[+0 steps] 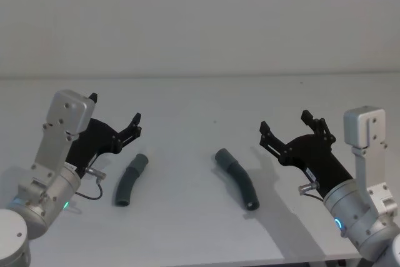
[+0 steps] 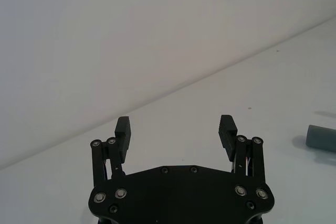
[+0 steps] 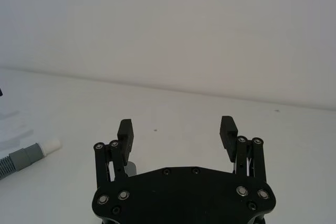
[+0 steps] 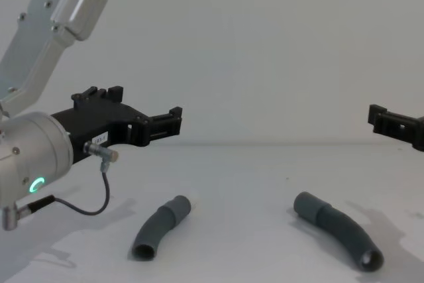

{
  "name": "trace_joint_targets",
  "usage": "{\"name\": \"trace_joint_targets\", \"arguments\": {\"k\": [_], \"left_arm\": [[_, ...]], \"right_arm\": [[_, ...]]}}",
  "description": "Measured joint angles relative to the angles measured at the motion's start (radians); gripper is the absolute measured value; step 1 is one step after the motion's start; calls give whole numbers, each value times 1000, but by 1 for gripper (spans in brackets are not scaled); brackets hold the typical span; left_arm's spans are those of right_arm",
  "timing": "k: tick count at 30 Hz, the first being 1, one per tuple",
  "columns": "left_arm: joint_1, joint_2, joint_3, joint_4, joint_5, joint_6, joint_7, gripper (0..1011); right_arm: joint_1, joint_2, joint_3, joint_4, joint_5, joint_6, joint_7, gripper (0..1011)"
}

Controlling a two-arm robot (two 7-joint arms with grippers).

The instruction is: Use both hands to pick up one end of the pipe from the table, align the ends, and insert them.

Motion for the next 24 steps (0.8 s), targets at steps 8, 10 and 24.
{"name": "trace_joint_targets", "arguments": {"k": [8, 10, 24], "left_arm": [[0, 0, 0, 0, 0, 0, 0, 1001], [0, 0, 0, 0, 0, 0, 0, 1001], [0, 0, 0, 0, 0, 0, 0, 1001]], "right_arm": [[0, 0, 0, 0, 0, 0, 0, 1004], [0, 0, 0, 0, 0, 0, 0, 1004], [0, 0, 0, 0, 0, 0, 0, 1004]]}}
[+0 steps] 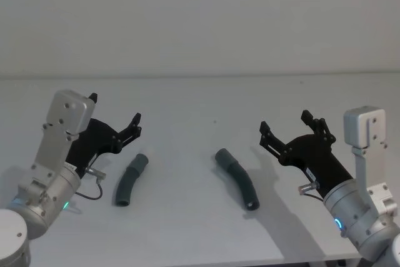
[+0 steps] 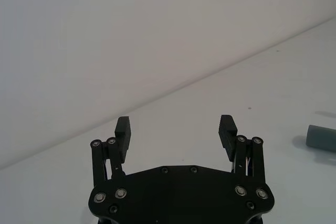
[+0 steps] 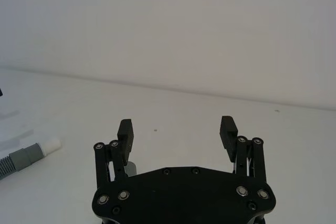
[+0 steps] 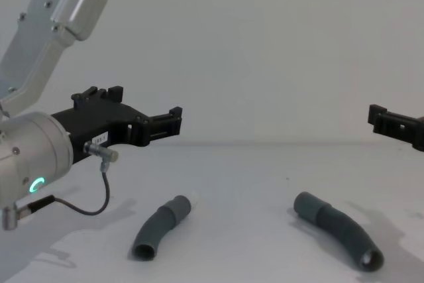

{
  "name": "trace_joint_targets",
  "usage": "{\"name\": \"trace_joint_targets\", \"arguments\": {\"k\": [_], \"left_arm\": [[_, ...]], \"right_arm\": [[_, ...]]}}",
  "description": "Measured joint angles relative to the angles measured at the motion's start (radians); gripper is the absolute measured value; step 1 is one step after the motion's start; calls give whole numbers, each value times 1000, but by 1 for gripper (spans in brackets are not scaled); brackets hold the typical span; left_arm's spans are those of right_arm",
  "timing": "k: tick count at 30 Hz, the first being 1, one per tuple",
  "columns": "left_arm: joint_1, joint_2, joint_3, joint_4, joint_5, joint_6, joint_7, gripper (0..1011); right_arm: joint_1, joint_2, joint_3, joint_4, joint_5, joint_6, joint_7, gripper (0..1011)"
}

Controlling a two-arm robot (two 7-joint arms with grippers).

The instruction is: Use both hands to pick up one end of the pipe from the table, align the ends, and insert them.

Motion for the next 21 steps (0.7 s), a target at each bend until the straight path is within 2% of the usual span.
{"name": "trace_joint_targets", "arguments": {"k": [21], "left_arm": [[0, 0, 0, 0, 0, 0, 0, 1001]], "right_arm": [[0, 0, 0, 0, 0, 0, 0, 1004]]}}
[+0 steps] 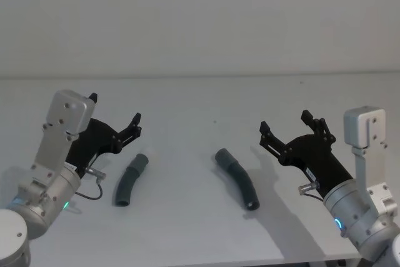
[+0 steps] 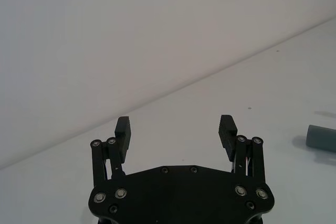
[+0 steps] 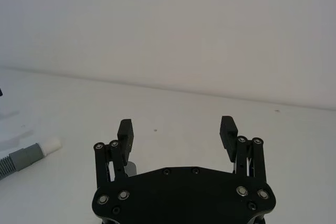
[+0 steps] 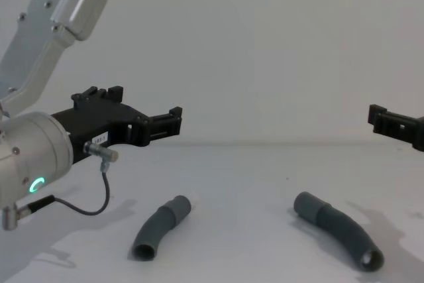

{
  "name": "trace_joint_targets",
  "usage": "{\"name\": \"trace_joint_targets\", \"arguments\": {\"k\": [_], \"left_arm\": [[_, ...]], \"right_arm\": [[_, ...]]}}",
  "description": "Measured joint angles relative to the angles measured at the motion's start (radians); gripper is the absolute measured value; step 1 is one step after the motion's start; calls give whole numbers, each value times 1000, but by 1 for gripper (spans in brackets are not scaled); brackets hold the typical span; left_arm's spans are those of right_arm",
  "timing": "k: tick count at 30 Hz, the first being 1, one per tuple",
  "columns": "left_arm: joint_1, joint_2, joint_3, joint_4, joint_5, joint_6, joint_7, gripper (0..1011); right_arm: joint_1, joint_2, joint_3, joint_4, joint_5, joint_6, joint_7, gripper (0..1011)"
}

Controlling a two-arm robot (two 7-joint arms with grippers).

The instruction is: Use both hands to pick up one end of the pipe from the table, align the ends, and insert them.

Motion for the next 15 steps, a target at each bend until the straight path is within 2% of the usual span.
{"name": "trace_joint_targets", "arguments": {"k": [11, 15], "left_arm": [[0, 0, 0, 0, 0, 0, 0, 1001], [5, -4, -2, -9, 1, 17, 7, 1001]], "right_arm": [[0, 0, 0, 0, 0, 0, 0, 1004], [0, 0, 0, 0, 0, 0, 0, 1004]]}}
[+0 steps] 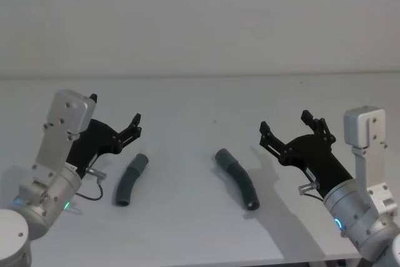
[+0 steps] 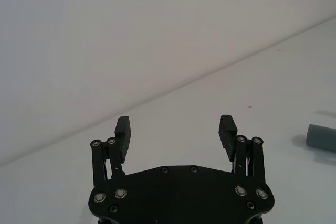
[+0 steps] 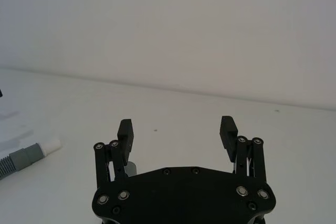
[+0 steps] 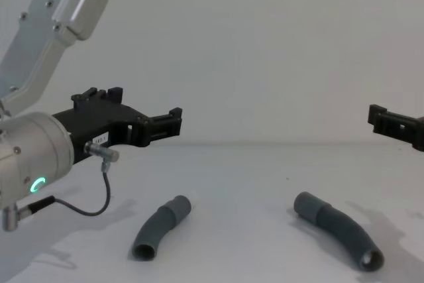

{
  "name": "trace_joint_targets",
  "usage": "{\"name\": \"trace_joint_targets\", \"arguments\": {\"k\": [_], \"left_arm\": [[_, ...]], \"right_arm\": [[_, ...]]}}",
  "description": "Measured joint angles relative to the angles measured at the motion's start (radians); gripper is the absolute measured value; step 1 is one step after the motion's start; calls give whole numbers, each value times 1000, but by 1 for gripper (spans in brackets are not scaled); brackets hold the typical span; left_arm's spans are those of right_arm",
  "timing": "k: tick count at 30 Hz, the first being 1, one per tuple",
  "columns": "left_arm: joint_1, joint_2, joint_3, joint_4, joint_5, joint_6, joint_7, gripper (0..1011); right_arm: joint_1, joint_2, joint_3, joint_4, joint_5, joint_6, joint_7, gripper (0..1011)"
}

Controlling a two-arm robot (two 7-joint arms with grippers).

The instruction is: Use both hands to pick up one end of the pipe from the table, align the ends, and insert them.

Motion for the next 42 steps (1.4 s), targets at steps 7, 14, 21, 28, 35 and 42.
{"name": "trace_joint_targets", "arguments": {"k": [7, 14, 21, 28, 35, 42], "left_arm": [[21, -11, -7, -46, -1, 84, 31, 1001], [54, -26, -17, -117, -6, 208, 75, 1001], [91, -44, -30, -203, -12, 370, 133, 1001], [125, -63, -47, -292, -20, 540, 185, 1002], [140, -70, -63, -336, -30, 643, 200, 1001], [136, -65, -72, -347, -41, 700, 189, 1001]], "right_arm": [[0, 0, 0, 0, 0, 0, 0, 1004], [0, 0, 0, 0, 0, 0, 0, 1004], [0, 0, 0, 0, 0, 0, 0, 1004], [0, 0, 0, 0, 0, 0, 0, 1004], [0, 0, 0, 0, 0, 0, 0, 1004], [0, 0, 0, 0, 0, 0, 0, 1004]]}}
